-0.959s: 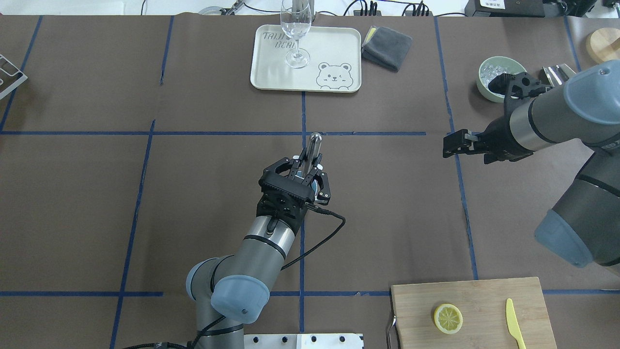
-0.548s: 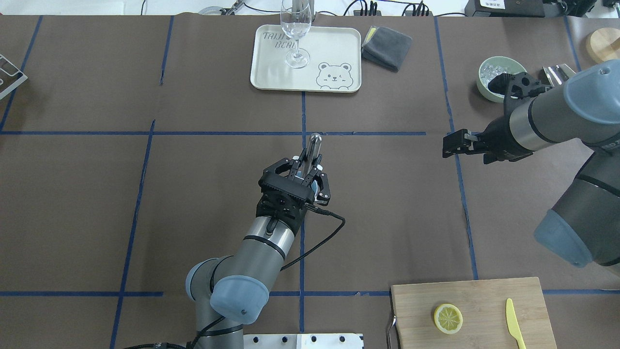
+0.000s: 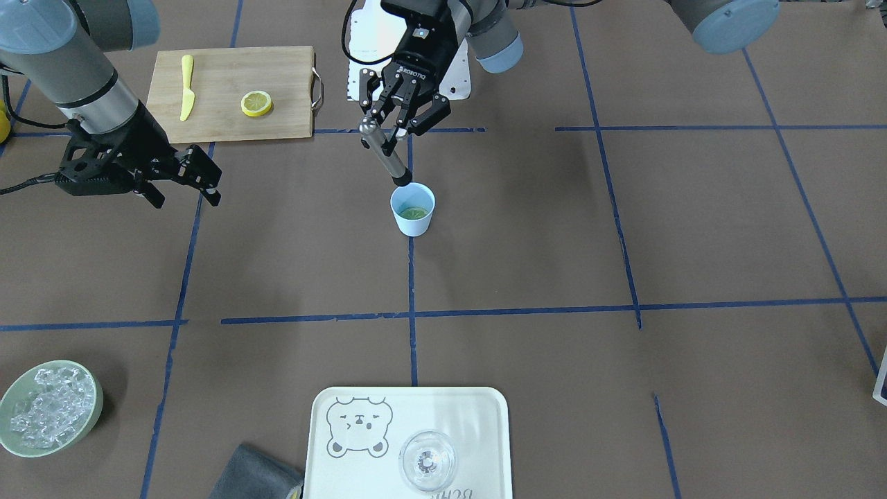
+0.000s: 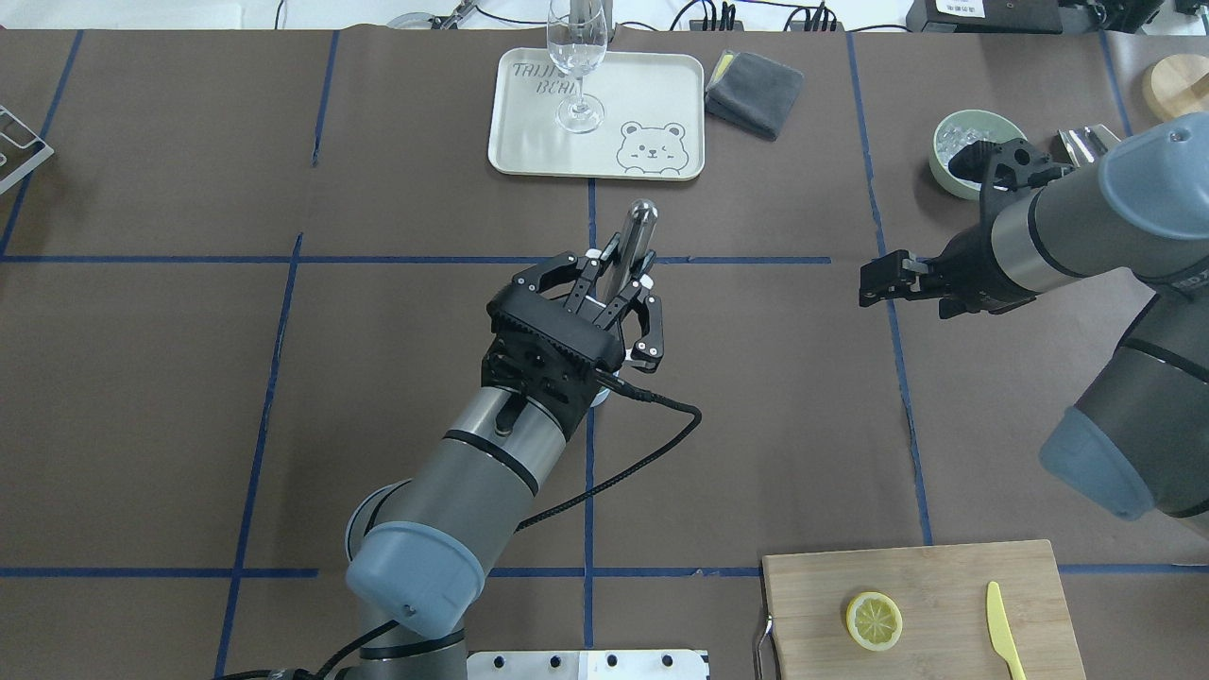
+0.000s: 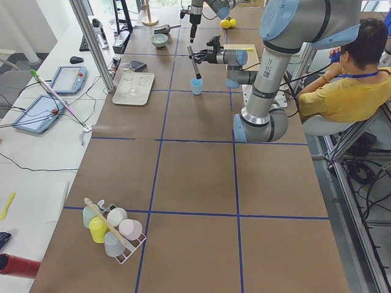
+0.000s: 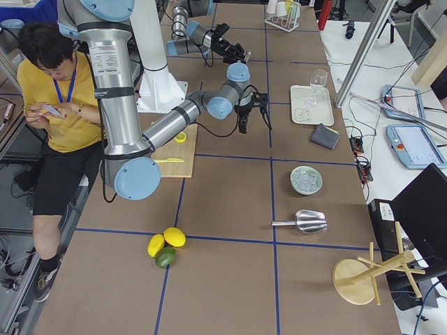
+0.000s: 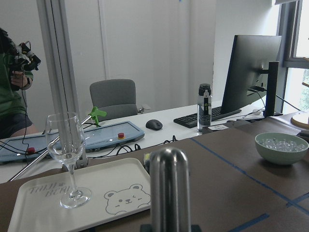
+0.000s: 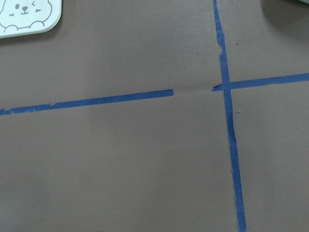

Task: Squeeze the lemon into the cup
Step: 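Lift the muddler out of the cup and carry it back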

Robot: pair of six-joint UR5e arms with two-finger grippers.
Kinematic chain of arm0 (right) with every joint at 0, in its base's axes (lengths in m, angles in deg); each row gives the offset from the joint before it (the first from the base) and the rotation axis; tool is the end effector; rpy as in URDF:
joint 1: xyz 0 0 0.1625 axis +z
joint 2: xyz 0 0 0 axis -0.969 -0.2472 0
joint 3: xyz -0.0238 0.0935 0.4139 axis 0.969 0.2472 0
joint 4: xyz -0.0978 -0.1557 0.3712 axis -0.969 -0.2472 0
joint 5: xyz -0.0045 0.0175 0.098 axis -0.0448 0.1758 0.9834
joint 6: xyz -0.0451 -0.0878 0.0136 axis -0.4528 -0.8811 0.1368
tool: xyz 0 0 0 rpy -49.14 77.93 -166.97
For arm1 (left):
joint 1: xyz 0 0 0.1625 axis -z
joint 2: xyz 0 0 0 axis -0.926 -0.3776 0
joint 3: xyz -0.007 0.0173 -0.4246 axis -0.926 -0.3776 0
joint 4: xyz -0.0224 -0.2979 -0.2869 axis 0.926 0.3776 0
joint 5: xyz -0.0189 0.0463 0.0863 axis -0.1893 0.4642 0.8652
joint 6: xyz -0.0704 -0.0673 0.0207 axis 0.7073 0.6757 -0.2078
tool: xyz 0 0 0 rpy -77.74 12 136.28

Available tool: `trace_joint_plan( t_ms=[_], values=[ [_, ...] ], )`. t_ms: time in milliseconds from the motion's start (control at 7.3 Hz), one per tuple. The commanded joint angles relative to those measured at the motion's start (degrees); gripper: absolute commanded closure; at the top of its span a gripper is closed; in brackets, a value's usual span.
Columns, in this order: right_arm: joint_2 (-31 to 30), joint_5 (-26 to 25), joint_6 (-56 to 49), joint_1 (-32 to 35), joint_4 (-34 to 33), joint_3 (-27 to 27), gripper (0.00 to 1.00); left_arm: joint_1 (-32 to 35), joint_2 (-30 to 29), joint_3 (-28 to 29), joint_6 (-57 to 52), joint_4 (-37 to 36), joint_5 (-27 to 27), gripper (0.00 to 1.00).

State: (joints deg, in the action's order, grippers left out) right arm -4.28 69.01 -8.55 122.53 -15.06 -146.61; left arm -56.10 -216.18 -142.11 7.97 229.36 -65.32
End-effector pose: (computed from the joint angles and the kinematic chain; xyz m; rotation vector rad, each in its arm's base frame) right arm -0.2957 -0.4418 0.3515 0.1035 -0.9298 0.1555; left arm 0.5192 -0.3207 0.1007 1.4956 0.9481 -0.1162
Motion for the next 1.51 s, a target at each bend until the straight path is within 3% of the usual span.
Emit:
trace_joint_plan(
  t_ms=[0,274,411,685,959,1234,1371],
  values=[
    [0.04,0.06,0.03,-0.09,0.0,0.39,0.0,1.38,0.8,-2.89,5.89,-0.64,-2.04,1.0],
    [0.13,0.06,0.12,-0.09,0.0,0.3,0.0,5.58,4.23,-3.5,7.43,-4.65,-13.51,1.0],
    [0.13,0.06,0.12,-0.17,0.0,0.22,0.0,9.78,5.89,-4.46,8.04,-8.6,-22.01,1.0],
    [0.13,0.06,0.21,-0.18,0.0,0.3,0.0,20.15,8.1,-10.77,8.22,-24.63,-41.43,1.0],
    [0.13,0.06,0.12,-0.09,0.0,0.13,0.0,27.71,13.26,-11.76,8.13,-33.38,-54.18,1.0],
    [-0.48,-0.03,-0.92,0.17,0.0,0.48,0.0,38.68,16.62,-11.85,8.39,-49.76,-74.28,1.0],
    [-0.92,-0.21,-0.93,0.87,0.0,0.57,0.0,39.35,19.5,-12.98,9.0,-54.12,-76.13,1.0]
  ],
)
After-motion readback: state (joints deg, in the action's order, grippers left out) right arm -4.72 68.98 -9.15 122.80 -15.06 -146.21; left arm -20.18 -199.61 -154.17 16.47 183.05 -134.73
